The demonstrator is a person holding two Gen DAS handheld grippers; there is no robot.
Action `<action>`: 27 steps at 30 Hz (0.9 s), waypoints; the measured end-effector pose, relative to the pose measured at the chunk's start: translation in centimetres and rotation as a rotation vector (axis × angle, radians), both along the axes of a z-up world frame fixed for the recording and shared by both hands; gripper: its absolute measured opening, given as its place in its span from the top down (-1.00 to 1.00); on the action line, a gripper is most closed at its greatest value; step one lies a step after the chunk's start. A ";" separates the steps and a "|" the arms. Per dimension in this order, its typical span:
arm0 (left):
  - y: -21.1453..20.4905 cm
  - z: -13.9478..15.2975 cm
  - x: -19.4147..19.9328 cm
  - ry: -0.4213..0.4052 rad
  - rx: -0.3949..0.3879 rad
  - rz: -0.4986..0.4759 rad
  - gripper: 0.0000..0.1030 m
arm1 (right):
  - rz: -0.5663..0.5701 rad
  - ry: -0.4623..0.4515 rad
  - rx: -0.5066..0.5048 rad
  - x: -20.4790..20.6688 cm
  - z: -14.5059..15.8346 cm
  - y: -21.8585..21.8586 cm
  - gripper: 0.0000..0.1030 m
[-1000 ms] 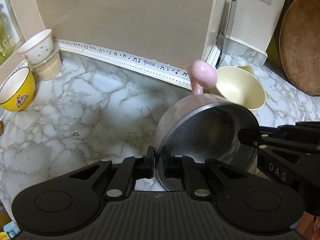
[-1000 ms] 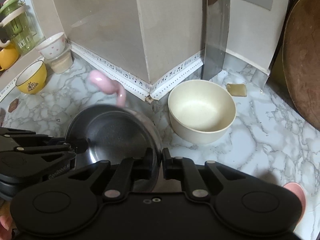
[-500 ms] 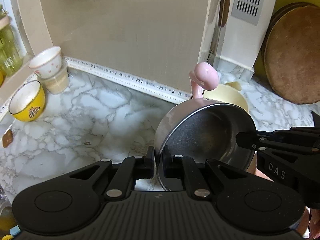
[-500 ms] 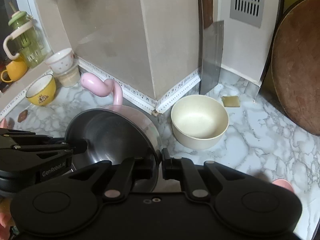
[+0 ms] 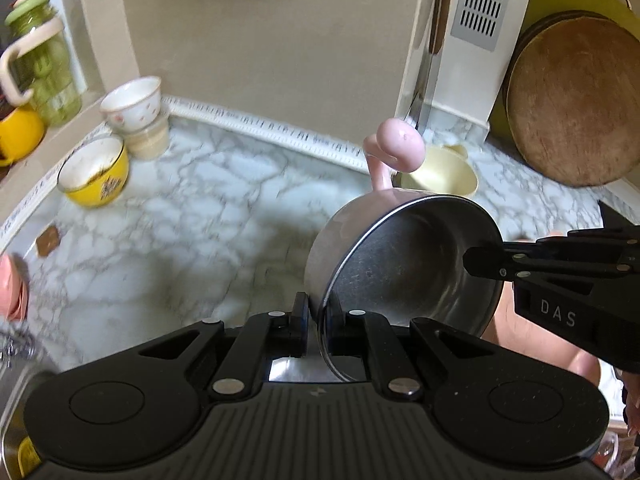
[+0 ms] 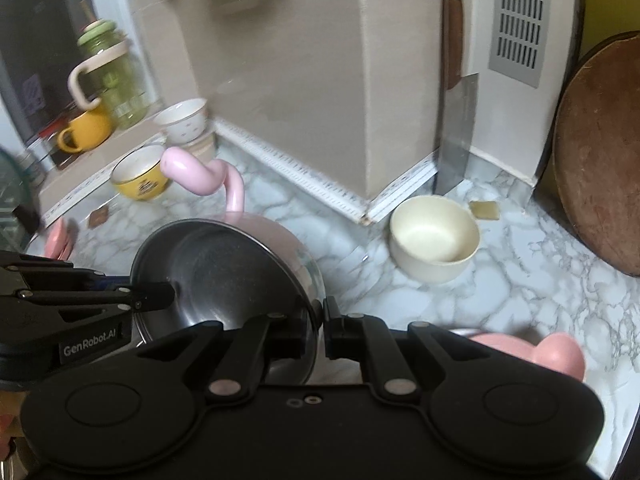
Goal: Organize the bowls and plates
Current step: 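Lift the pink saucepan and carry it over the steel bowl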
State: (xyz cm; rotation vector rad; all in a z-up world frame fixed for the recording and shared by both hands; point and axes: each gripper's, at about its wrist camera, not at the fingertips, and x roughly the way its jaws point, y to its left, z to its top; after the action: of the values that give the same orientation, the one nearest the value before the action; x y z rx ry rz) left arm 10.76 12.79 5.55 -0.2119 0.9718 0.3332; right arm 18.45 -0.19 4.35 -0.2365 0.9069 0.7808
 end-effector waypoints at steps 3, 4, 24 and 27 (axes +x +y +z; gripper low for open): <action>0.2 -0.4 -1.8 0.018 -0.020 0.010 0.86 | 0.022 0.016 -0.012 -1.5 -0.2 0.3 0.82; 0.2 -0.6 -2.3 0.025 -0.026 0.012 0.86 | 0.029 0.025 -0.015 -1.9 -0.3 0.4 0.82; 2.6 -4.7 -6.6 0.151 -0.145 0.061 0.86 | 0.088 0.153 -0.098 -6.0 -3.7 2.3 0.81; 3.4 -5.6 -6.2 0.172 -0.170 0.074 0.87 | 0.087 0.177 -0.109 -5.6 -4.5 2.8 0.81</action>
State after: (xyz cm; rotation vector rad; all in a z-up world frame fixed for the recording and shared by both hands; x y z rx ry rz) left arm 4.58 16.18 -0.08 -0.3797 1.1658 0.3411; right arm 12.87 2.64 -0.19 -0.3074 1.1142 0.8431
